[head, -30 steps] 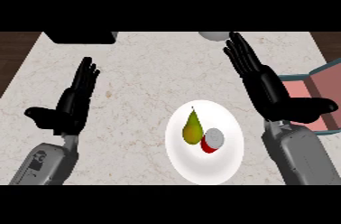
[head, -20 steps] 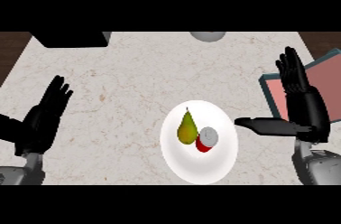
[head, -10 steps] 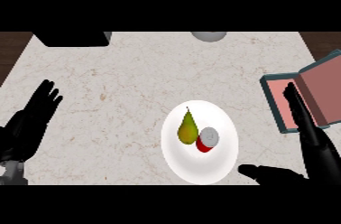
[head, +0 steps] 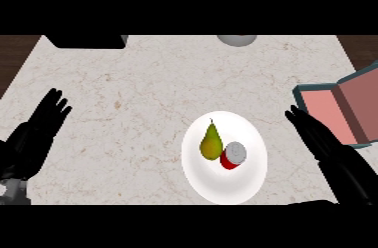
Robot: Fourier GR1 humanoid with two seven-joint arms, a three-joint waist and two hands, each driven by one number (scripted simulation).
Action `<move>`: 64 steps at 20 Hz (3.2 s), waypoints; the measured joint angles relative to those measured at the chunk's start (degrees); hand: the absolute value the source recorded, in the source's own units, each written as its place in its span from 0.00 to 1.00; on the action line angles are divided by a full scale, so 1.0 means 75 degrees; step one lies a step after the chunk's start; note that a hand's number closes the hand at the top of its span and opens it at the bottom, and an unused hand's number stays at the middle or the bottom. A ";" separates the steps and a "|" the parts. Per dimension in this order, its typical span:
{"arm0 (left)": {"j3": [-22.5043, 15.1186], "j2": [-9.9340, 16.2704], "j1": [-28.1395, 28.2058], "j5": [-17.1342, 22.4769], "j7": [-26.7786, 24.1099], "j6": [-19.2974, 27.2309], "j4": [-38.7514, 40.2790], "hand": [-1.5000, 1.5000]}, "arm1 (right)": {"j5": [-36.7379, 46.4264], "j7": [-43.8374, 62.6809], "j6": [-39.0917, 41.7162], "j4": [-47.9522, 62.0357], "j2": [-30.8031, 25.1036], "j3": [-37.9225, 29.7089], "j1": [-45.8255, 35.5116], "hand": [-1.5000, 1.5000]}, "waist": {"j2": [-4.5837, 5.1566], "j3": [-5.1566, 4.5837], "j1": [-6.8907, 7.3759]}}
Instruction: Pick the can from the plate and place it in the cardboard box
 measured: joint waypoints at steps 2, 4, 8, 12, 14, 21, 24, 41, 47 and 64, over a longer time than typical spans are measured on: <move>0.0036 0.0006 -0.0084 0.0007 0.0016 -0.0044 0.0015 0.50 | 0.0155 0.0968 0.0543 -0.0124 0.0130 0.0402 -0.0365 0.00 | 0.0011 0.0005 0.0031; 0.0026 -0.0020 -0.0117 -0.0014 0.0037 -0.0086 0.0056 0.50 | 0.0177 0.1917 0.1098 -0.0122 0.0384 0.0708 -0.0867 0.00 | 0.0022 0.0012 0.0054; -0.0011 -0.0127 -0.0007 -0.0108 0.0097 -0.0036 -0.0144 0.50 | 0.0076 0.3450 0.1864 0.0251 0.1287 0.1248 -0.1697 0.00 | 0.0024 0.0026 0.0072; 0.0146 -0.0178 -0.0042 -0.0125 0.0156 -0.0135 -0.0076 0.50 | -0.0184 0.3946 0.2224 0.0753 0.1963 0.1282 -0.2228 0.00 | 0.0026 0.0036 0.0018; 0.0208 -0.0209 -0.0065 -0.0182 0.0210 -0.0137 -0.0077 0.50 | -0.0267 0.4045 0.2349 0.0903 0.2129 0.1231 -0.2349 0.00 | 0.0024 0.0039 -0.0006; 0.0493 -0.0267 -0.0219 -0.0253 0.0354 -0.0346 0.0045 0.50 | -0.0298 0.4045 0.2679 0.1201 0.2304 0.1158 -0.2257 0.00 | 0.0018 0.0044 -0.0056; 0.0539 -0.0362 -0.0085 -0.0332 0.0427 -0.0401 -0.0148 0.50 | -0.0137 0.3968 0.2774 0.1303 0.2385 0.1175 -0.2146 0.00 | 0.0016 0.0047 -0.0055; 0.1000 -0.1027 -0.0090 -0.1059 0.0417 -0.0873 0.0022 0.50 | 0.1180 0.3419 0.3308 0.2168 0.3435 0.1020 -0.2398 0.00 | 0.0020 0.0047 -0.0058; 0.1040 -0.1246 -0.0076 -0.1243 0.0646 -0.0844 -0.0187 0.50 | 0.1574 0.3378 0.3441 0.2545 0.3786 0.1036 -0.2380 0.00 | 0.0020 0.0048 -0.0060; 0.1538 -0.1489 -0.0121 -0.1433 0.1020 -0.1272 -0.0377 0.50 | 0.2450 0.2973 0.3821 0.3459 0.4203 0.0719 -0.2206 0.00 | 0.0021 0.0049 -0.0060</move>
